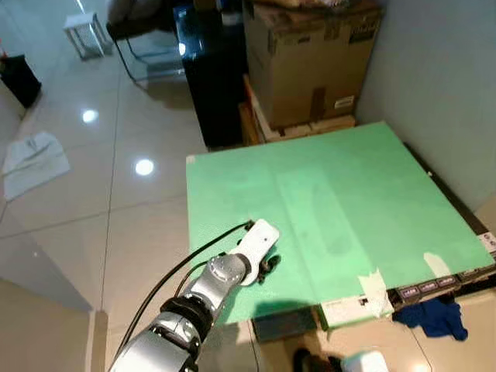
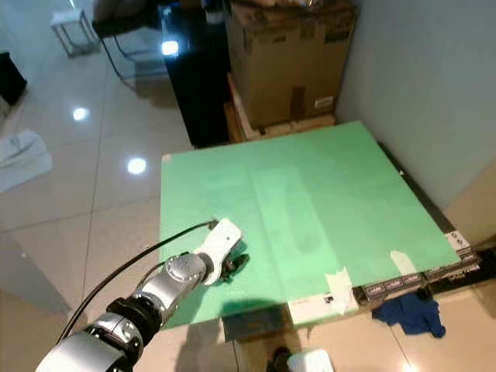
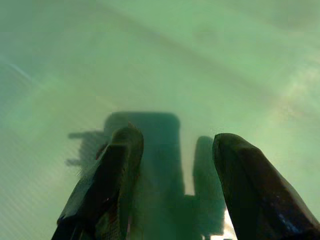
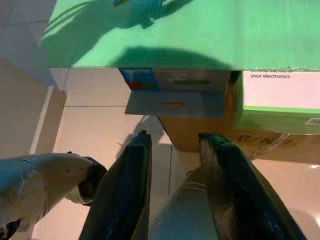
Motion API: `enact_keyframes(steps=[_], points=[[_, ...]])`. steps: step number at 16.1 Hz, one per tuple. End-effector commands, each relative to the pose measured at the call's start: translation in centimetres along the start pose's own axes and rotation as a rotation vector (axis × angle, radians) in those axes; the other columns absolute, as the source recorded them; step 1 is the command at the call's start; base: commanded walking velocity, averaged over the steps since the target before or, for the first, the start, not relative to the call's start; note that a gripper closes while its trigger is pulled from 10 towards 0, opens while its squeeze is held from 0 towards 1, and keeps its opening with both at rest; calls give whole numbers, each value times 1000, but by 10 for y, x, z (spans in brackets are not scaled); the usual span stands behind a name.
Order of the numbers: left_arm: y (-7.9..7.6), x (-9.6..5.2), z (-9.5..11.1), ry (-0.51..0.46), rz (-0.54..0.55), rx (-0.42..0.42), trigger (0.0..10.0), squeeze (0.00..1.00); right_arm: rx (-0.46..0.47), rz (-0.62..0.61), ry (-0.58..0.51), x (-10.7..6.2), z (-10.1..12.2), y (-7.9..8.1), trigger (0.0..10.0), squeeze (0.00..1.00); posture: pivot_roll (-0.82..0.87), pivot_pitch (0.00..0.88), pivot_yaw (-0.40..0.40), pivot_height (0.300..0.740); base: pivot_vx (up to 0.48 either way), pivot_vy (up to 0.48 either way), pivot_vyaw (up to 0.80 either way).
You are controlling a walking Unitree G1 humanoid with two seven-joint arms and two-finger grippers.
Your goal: Hang keys on a hook
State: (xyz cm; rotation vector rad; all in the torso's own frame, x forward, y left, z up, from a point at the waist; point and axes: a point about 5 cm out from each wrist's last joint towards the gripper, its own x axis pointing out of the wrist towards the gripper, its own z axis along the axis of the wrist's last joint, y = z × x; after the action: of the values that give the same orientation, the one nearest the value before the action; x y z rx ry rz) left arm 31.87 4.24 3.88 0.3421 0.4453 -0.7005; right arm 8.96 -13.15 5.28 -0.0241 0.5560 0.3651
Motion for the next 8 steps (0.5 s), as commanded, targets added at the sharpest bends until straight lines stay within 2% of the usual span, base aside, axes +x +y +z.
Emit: enact_keyframes(steps=[1, 4, 8], points=[[-2, 0, -5, 18, 1, 4, 10000, 0, 7, 0, 21, -3, -7, 1, 10000, 0, -337, 249, 117, 740, 0, 0, 0], [3, 0, -4, 13, 65, -12, 10000, 0, 6, -2, 30, -4, -11, 0, 10000, 0, -339, 253, 113, 740, 0, 0, 0], [0, 2, -2, 8, 75, -28, 10000, 0, 3, 8, 29, -5, -10, 3, 10000, 0, -342, 254, 109, 740, 0, 0, 0]])
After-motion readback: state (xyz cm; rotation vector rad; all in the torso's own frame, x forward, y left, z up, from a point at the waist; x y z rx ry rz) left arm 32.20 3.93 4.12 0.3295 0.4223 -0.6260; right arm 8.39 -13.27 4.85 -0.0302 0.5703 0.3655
